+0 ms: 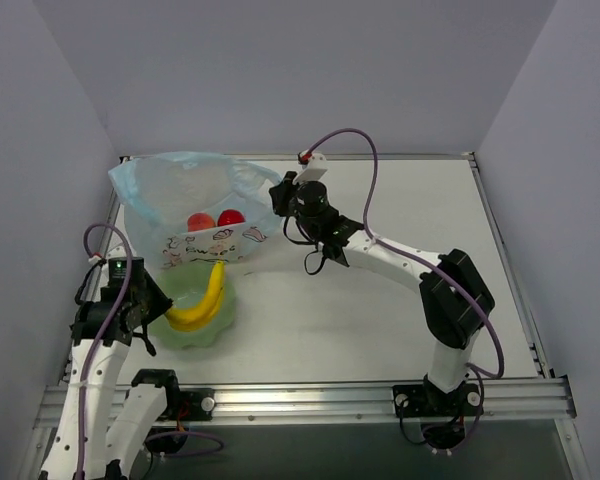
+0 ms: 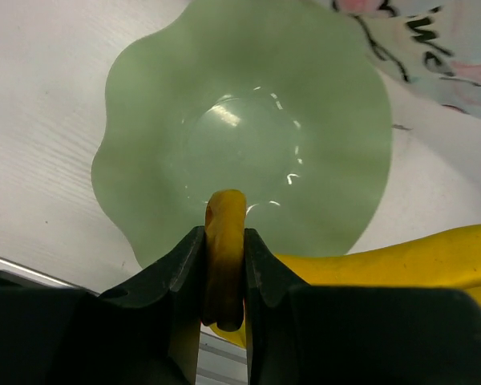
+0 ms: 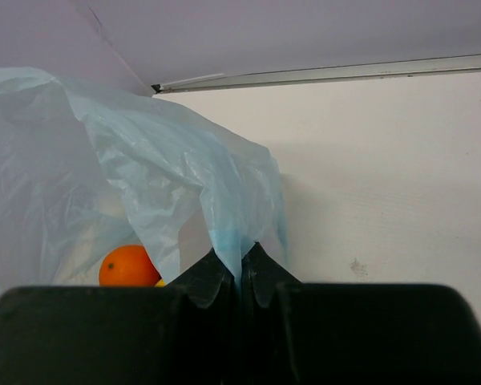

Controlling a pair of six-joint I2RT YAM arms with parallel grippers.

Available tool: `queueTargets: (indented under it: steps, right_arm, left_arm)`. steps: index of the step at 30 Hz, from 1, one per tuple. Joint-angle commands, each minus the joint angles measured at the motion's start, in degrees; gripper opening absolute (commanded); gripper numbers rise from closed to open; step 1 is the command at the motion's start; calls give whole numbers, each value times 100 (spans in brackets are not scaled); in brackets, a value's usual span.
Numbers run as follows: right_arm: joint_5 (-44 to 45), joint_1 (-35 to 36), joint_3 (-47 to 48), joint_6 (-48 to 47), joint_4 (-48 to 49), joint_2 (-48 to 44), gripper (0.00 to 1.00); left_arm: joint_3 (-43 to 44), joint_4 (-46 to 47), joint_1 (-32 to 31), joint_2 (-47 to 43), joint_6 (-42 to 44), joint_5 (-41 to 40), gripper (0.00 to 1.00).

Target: Take the fake fruits out of the plastic bag

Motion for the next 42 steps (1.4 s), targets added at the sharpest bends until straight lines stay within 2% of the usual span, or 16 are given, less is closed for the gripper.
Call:
queueTargets:
  steps: [1, 5, 7, 10, 11, 15, 17, 21, 23, 27, 32, 35, 38, 39, 42]
  right_arm:
    - [-24, -33, -72, -60, 256, -455, 0]
    - [-24, -77, -160, -69, 265, -597, 0]
    - [-68, -68, -168, -69, 256, -623, 0]
    - [-86, -59, -221, -87, 274, -658, 0]
    - [-77, -51, -239, -87, 300, -676, 0]
    - [-68, -59, -335, -87, 335, -711, 0]
    - [-86, -59, -353, -96, 353, -702, 0]
    - [-112, -59, -353, -96, 379, -667, 0]
    - [-121, -59, -353, -87, 397, -641, 0]
    - [-130, -51, -353, -78, 406, -658, 0]
    - [-139, -33, -335, -140, 327, -667, 0]
    - [-165, -33, -344, -131, 335, -658, 0]
    - [-226, -24, -336, -122, 344, -641, 0]
    - [-235, -16, -344, -122, 344, -658, 0]
    - [-227, 2, -336, -175, 292, -685, 0]
  left_arm:
    - [-224, 275, 27, 127, -693, -313, 2]
    - [-586, 644, 36, 417, -861, -338, 3]
    - [-630, 758, 36, 646, -896, -399, 7]
    - [-691, 820, 36, 839, -905, -461, 26]
    - [-718, 838, 36, 866, -888, -487, 42]
    - [-622, 917, 212, 901, -791, -636, 75]
    - [-420, 934, 212, 858, -677, -646, 82]
    - [-95, 1284, 212, 743, -414, -725, 89]
    - [11, 1583, 229, 1005, -229, -506, 91]
    - [668, 2392, 334, 2250, 96, -356, 93]
    - [1127, 3280, 335, 3247, 685, 573, 97]
    - [1163, 3947, 335, 3555, 913, 855, 97]
    - [1547, 4537, 344, 4055, 1072, 997, 60]
    - [1706, 4695, 344, 4422, 1116, 1093, 33]
    - [2620, 4766, 335, 5056, 1160, 1278, 4]
